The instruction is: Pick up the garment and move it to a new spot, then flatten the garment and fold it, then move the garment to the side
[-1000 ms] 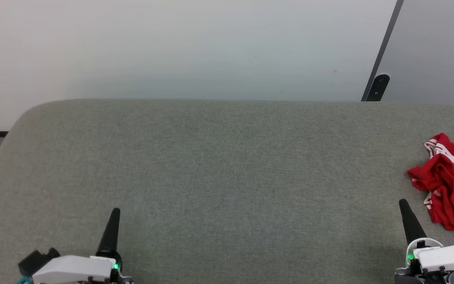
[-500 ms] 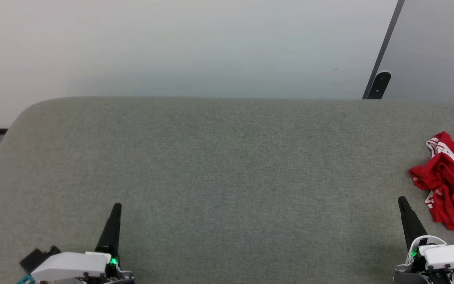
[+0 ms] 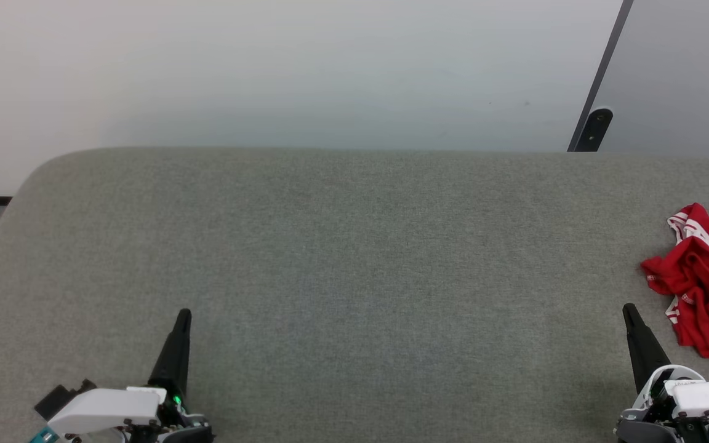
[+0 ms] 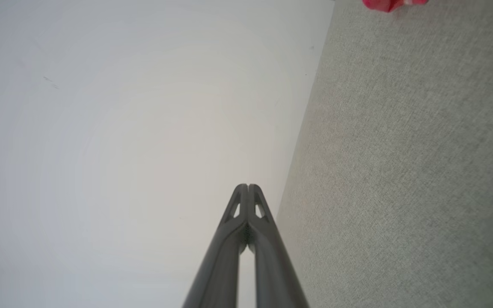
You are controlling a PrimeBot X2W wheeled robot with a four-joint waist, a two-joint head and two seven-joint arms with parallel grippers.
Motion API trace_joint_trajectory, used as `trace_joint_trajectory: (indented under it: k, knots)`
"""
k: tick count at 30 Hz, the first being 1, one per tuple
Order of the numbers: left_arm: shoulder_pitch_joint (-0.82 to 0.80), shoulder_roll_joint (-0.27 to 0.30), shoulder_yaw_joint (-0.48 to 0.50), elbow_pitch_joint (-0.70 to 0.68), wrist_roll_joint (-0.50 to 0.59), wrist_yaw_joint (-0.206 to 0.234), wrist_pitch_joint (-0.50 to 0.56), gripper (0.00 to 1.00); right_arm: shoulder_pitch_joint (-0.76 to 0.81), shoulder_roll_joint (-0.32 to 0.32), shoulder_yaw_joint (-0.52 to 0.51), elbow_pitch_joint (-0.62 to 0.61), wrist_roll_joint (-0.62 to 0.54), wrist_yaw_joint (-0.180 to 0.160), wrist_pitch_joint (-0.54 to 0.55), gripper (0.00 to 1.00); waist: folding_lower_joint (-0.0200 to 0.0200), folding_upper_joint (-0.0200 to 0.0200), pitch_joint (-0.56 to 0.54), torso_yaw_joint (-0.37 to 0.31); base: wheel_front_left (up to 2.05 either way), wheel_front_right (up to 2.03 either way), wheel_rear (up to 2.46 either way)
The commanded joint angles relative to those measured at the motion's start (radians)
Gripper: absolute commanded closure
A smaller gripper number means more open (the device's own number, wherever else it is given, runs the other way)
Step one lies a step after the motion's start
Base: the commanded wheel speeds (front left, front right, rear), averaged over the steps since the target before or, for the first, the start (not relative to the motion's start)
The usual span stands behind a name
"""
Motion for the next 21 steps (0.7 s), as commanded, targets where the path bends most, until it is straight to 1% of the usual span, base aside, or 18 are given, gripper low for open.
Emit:
trace_joint_trajectory:
  k: [1,10,21]
  knots:
    - [-0.012,-0.002,0.004,0.0,-0.024,0.001,0.007,1.0,-0.016,0.003,-0.005,-0.006,0.023,0.0,0.006,1.0,-0.0001,0.0,0.001,0.0,0.0,0.0,0.0]
    - [-0.021,-0.005,0.007,0.002,-0.082,0.001,0.022,1.0,-0.019,0.007,-0.01,-0.005,0.083,0.0,0.021,1.0,-0.0001,0.0,0.006,0.002,0.0,0.0,0.0]
    - [-0.02,-0.005,0.007,0.002,-0.079,0.001,0.022,1.0,-0.014,0.007,-0.009,-0.004,0.079,0.0,0.021,1.0,-0.0001,0.0,0.006,0.002,0.0,0.0,0.0]
